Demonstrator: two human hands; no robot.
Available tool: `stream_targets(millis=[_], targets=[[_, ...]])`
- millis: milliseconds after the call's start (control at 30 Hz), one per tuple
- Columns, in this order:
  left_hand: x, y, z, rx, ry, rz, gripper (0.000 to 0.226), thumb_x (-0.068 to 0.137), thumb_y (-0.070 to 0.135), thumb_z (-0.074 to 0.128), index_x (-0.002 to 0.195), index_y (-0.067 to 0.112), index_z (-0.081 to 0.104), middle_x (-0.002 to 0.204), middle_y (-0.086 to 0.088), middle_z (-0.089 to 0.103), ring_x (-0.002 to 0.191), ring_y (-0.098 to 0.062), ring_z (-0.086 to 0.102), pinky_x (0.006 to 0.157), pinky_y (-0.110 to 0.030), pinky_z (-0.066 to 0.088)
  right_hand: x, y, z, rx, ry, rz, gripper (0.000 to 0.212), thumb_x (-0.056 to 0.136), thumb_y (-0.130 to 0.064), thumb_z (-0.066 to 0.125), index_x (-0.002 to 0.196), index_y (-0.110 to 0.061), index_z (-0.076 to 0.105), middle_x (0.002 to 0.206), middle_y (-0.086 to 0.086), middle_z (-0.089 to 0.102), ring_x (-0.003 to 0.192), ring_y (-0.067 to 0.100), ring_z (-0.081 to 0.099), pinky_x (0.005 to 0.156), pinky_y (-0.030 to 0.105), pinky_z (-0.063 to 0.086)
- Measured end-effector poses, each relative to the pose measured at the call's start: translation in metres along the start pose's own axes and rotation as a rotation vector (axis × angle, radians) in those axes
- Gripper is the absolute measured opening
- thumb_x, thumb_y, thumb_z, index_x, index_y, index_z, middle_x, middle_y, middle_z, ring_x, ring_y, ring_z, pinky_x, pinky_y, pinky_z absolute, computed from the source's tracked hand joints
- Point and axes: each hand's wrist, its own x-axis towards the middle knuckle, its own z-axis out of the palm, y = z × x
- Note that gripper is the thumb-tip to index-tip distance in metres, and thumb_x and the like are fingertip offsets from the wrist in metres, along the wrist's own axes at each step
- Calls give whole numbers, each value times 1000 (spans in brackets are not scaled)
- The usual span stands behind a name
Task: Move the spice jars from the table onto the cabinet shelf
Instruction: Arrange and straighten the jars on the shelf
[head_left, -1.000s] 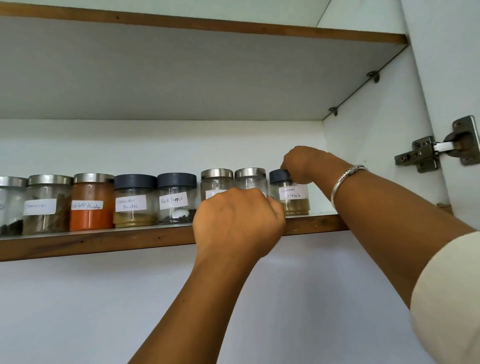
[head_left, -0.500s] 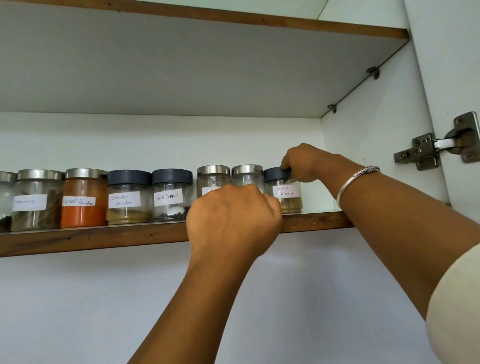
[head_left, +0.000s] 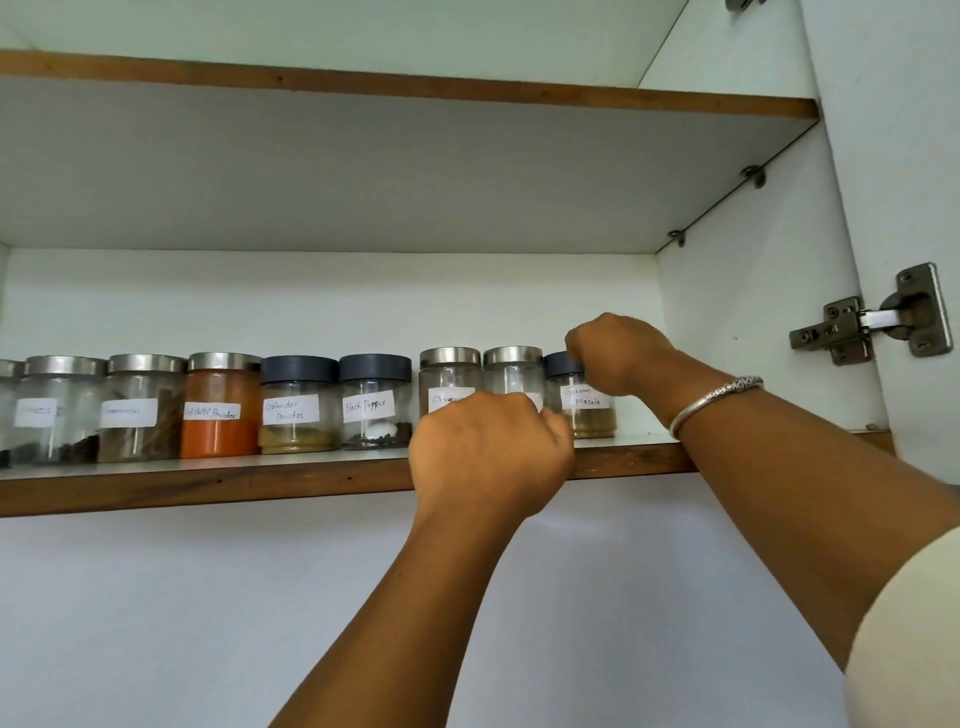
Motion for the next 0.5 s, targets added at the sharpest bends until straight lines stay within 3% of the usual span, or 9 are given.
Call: stream_targets(millis=[133, 267, 400, 500], targets=[[1, -2, 2, 10, -20, 12, 42, 93, 40, 24, 67, 17, 48, 58, 0, 41, 60, -19, 47, 49, -24, 28, -23, -17, -15, 105, -43, -10, 20, 86, -15, 54, 101, -15, 66, 88, 2, 60, 82, 23, 58, 68, 31, 47], [-1, -1, -1, 2, -59, 0, 41, 94, 40, 25, 71, 17, 51, 60, 1, 40, 65, -21, 49, 55, -26, 32, -56, -28, -19, 174, -61, -67, 17, 85, -23, 56, 96, -20, 68, 95, 4, 64, 89, 26, 61, 71, 31, 49], [-1, 0, -7, -31, -126, -13, 40, 95, 37, 24, 76, 16, 53, 65, -1, 46, 68, -22, 51, 61, -28, 36, -81, -23, -28, 467, -98, 23, 13, 84, -25, 57, 80, -23, 69, 87, 1, 67, 85, 22, 62, 70, 30, 49], [-4, 2, -13, -32, -172, -16, 44, 97, 35, 23, 84, 14, 60, 75, -4, 55, 72, -23, 54, 63, -28, 39, -108, -27, -32, 513, -101, 72, 28, 92, -31, 46, 69, -22, 59, 84, 5, 63, 78, 22, 55, 62, 28, 39]])
